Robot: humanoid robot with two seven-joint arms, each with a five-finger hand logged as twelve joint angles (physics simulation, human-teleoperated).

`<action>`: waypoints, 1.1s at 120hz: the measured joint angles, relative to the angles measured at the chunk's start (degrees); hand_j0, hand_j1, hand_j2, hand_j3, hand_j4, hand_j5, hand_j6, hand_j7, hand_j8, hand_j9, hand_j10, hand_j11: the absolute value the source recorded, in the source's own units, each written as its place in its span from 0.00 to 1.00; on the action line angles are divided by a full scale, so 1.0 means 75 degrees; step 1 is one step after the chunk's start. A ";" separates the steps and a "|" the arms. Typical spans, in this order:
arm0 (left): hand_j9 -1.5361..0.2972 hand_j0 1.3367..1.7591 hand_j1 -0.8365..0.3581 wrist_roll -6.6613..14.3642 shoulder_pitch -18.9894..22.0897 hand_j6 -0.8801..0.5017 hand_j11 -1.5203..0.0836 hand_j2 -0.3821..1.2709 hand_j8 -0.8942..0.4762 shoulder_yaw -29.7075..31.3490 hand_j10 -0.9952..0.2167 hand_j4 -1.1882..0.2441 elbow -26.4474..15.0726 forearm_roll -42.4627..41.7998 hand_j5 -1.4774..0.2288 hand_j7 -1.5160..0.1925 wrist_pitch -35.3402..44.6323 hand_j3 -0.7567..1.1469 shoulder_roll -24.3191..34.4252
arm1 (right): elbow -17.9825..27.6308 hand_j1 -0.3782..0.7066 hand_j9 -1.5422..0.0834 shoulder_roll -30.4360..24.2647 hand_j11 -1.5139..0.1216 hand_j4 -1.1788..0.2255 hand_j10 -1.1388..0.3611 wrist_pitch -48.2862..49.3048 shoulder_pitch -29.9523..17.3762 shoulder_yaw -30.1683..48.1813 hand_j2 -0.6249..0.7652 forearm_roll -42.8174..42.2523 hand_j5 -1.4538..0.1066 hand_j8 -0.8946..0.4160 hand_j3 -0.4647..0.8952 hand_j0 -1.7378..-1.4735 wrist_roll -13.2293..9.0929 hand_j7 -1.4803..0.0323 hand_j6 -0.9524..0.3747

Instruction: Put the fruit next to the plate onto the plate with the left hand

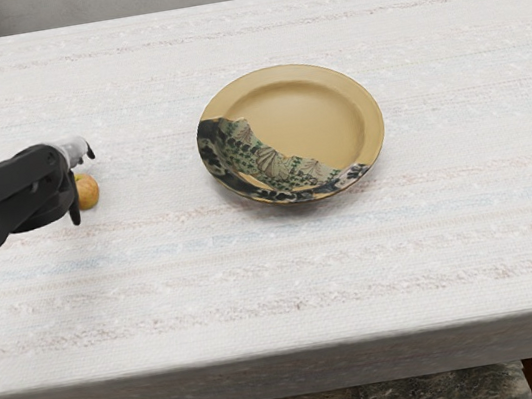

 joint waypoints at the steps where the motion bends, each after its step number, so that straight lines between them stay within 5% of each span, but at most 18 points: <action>1: 0.67 0.76 0.75 0.0000 0.0002 0.46 0.75 0.26 0.48 0.0000 0.62 0.66 0.0000 0.0006 0.68 0.71 0.0005 0.40 0.0000 | 0.0000 0.04 0.94 0.0000 0.92 0.83 0.75 0.0000 0.0000 0.0000 0.45 0.0000 0.92 0.67 0.34 0.30 0.0000 0.97 0.71; 71: 0.59 0.76 0.65 0.0000 0.0038 0.39 0.67 0.27 0.40 0.0274 0.54 0.59 0.0006 0.0107 0.60 0.63 0.0341 0.40 -0.0153 | 0.0000 0.04 0.94 0.0000 0.92 0.83 0.75 0.0000 0.0000 0.0001 0.45 0.0000 0.92 0.67 0.34 0.30 -0.0002 0.97 0.71; 110: 0.49 0.76 0.51 0.0001 0.0027 0.28 0.55 0.30 0.29 0.0401 0.42 0.49 0.0008 0.0109 0.49 0.51 0.0341 0.40 -0.0153 | 0.0000 0.04 0.94 0.0000 0.92 0.83 0.75 0.0000 0.0000 0.0004 0.45 0.0000 0.92 0.67 0.34 0.30 -0.0002 0.97 0.71; 132: 0.41 0.76 0.47 -0.0001 0.0027 0.29 0.46 0.38 0.32 0.0425 0.34 0.42 0.0011 0.0113 0.42 0.43 0.0344 0.40 -0.0142 | 0.0000 0.04 0.94 0.0000 0.92 0.83 0.75 0.0000 0.0000 0.0006 0.45 0.0000 0.92 0.67 0.34 0.30 -0.0001 0.97 0.71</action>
